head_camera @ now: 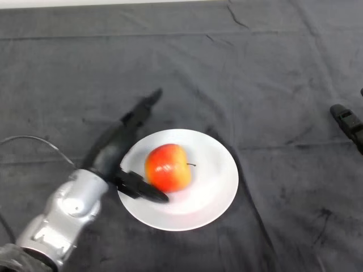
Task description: Move the apple to the plate
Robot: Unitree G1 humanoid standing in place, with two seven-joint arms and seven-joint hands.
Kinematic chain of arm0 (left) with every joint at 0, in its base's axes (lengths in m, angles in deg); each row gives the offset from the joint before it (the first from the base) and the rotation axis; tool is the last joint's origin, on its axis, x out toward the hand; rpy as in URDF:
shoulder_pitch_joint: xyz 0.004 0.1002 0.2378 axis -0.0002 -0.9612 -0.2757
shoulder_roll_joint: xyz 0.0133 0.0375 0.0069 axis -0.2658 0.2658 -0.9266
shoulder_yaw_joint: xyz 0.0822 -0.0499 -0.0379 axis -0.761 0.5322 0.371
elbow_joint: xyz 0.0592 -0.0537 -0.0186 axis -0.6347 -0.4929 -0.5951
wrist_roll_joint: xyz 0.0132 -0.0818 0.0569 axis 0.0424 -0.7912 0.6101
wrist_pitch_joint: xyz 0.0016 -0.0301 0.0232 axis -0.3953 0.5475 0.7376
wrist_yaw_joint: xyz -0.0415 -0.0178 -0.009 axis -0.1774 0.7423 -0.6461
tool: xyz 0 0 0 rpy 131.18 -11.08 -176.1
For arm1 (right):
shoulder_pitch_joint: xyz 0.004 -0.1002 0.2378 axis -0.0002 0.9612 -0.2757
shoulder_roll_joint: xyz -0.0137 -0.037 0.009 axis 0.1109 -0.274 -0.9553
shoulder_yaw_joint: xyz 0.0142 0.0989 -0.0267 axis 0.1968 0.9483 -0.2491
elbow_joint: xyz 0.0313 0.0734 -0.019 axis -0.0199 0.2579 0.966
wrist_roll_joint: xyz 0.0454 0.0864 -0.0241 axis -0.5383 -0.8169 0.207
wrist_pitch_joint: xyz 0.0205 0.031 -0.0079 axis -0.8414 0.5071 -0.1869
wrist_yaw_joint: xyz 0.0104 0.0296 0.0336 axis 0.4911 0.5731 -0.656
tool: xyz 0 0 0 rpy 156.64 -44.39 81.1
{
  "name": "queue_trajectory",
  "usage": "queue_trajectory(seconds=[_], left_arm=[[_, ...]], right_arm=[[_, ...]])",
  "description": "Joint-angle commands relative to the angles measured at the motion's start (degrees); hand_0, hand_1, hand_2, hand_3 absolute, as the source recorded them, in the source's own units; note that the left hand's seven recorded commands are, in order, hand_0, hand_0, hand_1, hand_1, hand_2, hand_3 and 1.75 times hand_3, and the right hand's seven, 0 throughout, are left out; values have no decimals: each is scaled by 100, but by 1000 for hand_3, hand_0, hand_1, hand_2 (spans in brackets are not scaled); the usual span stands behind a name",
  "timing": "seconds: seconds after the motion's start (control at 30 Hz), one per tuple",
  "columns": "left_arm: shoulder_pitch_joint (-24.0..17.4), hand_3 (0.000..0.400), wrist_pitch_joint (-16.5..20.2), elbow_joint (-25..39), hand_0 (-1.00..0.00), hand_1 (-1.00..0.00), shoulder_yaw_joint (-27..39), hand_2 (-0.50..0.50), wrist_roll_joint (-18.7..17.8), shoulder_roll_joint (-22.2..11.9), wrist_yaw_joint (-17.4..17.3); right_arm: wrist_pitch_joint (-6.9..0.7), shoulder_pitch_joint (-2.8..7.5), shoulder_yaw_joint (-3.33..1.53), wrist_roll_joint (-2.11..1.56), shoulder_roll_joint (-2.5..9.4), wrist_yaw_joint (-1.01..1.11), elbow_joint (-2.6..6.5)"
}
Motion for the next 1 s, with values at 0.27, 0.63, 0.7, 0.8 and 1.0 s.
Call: queue_trajectory(seconds=[0.27, 0.63, 0.7, 0.8, 1.0], left_arm=[[392, 0, -493, -646, 0, 0, 1110, 0, -590, -739, 214], [318, 0, -833, -1168, 0, 0, 2342, 0, -983, -1443, 674], [282, 0, -966, -1360, 0, 0, 2561, 0, -1042, -1573, 754], [224, 0, -1115, -1638, 0, 0, 2905, 0, -1186, -1795, 823], [137, 0, -1309, -2170, 0, 0, 3589, 0, -1533, -2185, 966]], right_arm=[[-27, -221, 159, -6, -51, -20, -140], [-28, -229, 162, -7, -58, -14, -121], [-28, -231, 163, -7, -60, -12, -116], [-28, -235, 164, -7, -64, -9, -108], [-29, -243, 167, -8, -72, -3, -88]])
